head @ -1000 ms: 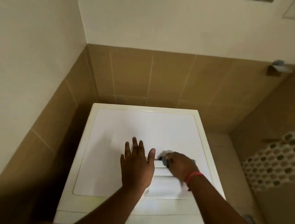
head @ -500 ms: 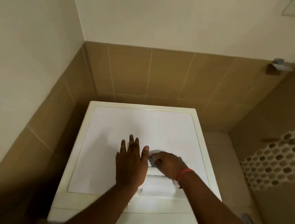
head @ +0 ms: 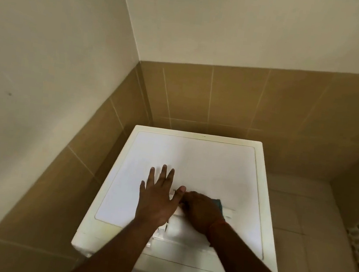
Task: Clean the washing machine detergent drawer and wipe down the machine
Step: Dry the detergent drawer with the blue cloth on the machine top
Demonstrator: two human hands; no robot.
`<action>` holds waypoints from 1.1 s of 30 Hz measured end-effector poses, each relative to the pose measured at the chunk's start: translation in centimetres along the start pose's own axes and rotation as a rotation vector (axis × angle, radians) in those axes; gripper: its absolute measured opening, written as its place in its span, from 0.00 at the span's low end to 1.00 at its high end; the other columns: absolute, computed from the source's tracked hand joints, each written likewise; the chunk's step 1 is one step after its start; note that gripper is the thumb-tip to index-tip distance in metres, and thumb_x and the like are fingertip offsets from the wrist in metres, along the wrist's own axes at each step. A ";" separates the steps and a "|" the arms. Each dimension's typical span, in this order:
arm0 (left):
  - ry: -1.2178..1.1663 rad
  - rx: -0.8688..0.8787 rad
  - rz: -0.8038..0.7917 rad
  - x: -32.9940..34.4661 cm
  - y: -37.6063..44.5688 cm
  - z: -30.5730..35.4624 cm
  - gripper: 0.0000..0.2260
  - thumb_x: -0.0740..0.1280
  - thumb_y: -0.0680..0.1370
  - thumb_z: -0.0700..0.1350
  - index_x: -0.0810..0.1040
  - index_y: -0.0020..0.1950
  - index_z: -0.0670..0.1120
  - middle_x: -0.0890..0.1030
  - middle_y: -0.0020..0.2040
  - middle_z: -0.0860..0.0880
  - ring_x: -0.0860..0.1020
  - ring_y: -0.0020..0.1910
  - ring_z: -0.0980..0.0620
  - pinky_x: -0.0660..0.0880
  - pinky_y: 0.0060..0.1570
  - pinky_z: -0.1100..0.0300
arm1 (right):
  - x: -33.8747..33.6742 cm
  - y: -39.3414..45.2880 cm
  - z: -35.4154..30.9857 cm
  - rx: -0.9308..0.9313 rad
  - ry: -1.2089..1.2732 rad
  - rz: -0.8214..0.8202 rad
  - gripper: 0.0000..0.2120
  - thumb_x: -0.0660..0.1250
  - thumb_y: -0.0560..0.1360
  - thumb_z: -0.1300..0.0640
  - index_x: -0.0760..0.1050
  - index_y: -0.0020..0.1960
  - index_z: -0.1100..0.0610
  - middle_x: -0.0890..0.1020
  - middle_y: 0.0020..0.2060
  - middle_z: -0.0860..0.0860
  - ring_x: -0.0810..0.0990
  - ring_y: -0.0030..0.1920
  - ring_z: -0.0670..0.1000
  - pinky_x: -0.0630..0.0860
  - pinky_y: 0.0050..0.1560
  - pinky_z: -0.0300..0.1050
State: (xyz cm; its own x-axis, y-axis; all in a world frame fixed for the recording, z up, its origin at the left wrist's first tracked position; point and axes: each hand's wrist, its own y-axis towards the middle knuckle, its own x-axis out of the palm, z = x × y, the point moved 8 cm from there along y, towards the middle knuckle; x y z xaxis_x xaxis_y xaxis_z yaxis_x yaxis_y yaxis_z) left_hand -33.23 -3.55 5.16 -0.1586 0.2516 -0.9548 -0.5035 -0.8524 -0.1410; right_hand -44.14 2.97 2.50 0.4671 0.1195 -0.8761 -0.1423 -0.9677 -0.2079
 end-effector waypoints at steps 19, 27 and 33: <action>0.071 0.018 -0.022 1.0 0.5 0.5 0.34 0.38 0.76 0.70 0.39 0.79 0.59 0.40 0.80 0.57 0.38 0.79 0.48 0.45 0.75 0.38 | 0.3 -2.3 6.3 0.073 0.065 -0.029 0.17 0.49 0.81 0.41 0.70 0.63 0.42 0.78 0.57 0.47 0.78 0.58 0.53 0.73 0.57 0.54; -0.023 0.053 -0.029 1.2 0.1 0.7 0.35 0.38 0.75 0.71 0.39 0.79 0.59 0.41 0.80 0.59 0.37 0.79 0.51 0.47 0.76 0.39 | 1.1 -4.8 7.2 0.235 0.032 0.172 0.16 0.52 0.83 0.54 0.74 0.64 0.52 0.79 0.58 0.50 0.76 0.58 0.53 0.68 0.63 0.47; -0.067 0.063 -0.039 1.2 0.4 0.6 0.38 0.34 0.72 0.71 0.42 0.80 0.57 0.42 0.80 0.57 0.39 0.79 0.50 0.51 0.76 0.40 | 1.5 -1.4 -2.4 0.019 0.114 0.197 0.17 0.55 0.83 0.52 0.74 0.68 0.52 0.79 0.63 0.52 0.74 0.64 0.54 0.65 0.71 0.48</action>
State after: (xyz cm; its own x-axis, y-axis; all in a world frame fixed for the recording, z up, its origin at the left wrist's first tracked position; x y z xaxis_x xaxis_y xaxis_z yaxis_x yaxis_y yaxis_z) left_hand -34.16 -3.35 4.12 -0.1933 0.3163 -0.9287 -0.5628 -0.8112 -0.1592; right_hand -41.16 4.01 2.54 0.5243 -0.0979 -0.8459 -0.2562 -0.9655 -0.0471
